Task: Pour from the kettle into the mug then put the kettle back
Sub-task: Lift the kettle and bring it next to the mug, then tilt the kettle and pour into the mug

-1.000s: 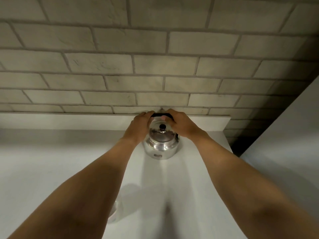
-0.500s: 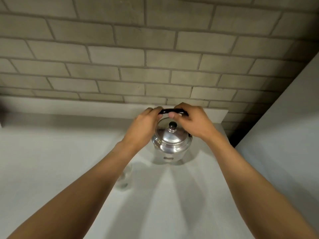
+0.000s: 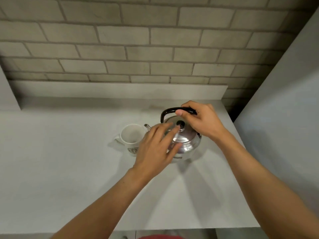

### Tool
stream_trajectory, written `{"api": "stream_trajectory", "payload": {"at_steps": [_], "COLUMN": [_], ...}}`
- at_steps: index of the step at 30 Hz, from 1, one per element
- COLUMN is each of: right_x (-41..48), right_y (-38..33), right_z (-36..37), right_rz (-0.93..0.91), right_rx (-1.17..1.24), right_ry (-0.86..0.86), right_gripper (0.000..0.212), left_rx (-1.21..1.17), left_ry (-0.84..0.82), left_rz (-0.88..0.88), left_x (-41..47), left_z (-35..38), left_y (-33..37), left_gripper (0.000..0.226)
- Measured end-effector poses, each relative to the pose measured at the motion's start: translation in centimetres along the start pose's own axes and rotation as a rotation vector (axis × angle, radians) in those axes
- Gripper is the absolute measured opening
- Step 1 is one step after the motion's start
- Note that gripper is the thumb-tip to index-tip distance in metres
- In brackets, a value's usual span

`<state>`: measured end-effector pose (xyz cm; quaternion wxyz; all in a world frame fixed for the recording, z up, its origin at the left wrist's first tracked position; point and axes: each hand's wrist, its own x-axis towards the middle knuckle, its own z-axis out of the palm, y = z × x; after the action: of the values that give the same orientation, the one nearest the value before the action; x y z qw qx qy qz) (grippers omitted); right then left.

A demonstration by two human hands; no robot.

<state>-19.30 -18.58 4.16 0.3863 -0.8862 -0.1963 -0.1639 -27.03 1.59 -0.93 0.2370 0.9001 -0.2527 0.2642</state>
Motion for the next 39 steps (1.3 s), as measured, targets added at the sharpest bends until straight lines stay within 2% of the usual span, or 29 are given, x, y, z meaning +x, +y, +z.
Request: {"api": "stream_trajectory", "payload": {"at_steps": [4,10,14,17,20,26,39], "right_x": [-0.6,-0.7,-0.4,0.2,1.1,3.2,6.3], "right_y": [-0.8,-1.9,-2.7,-3.6,-4.9,-7.4,-11.3], "right_z": [-0.5,-1.2,-1.5,-1.7,-1.8,-1.5,-0.9], "right_rz": [0.0,0.001,0.027,0.026,-0.004,-0.083,-0.169], "right_rx": [-0.011,-0.049,-0.084,-0.115,-0.164,-0.277,-0.429], "right_ry": [0.006,-0.029,-0.052,-0.078,-0.127,-0.229,-0.404], "right_gripper": [0.026,0.029,0.027,0.028,0.027,0.032,0.035], "left_rx": [0.077,0.074,-0.059,-0.152,-0.218,-0.376,-0.584], "left_ry": [-0.089,-0.092,-0.106,-0.048,0.015,0.025,0.108], "left_rz": [-0.038,-0.078,-0.125,-0.153,-0.186,-0.275,-0.36], "left_x": [-2.1,-2.0,-2.0,-2.1,-2.1,-2.2,-1.7], "left_z": [0.6,0.4,0.6,1.0,1.3,0.8,0.3], "left_y": [0.7,0.6,0.5,0.3,0.3,0.0,0.2], "left_gripper": [0.054,0.048,0.053,0.051,0.048,0.047,0.045]}}
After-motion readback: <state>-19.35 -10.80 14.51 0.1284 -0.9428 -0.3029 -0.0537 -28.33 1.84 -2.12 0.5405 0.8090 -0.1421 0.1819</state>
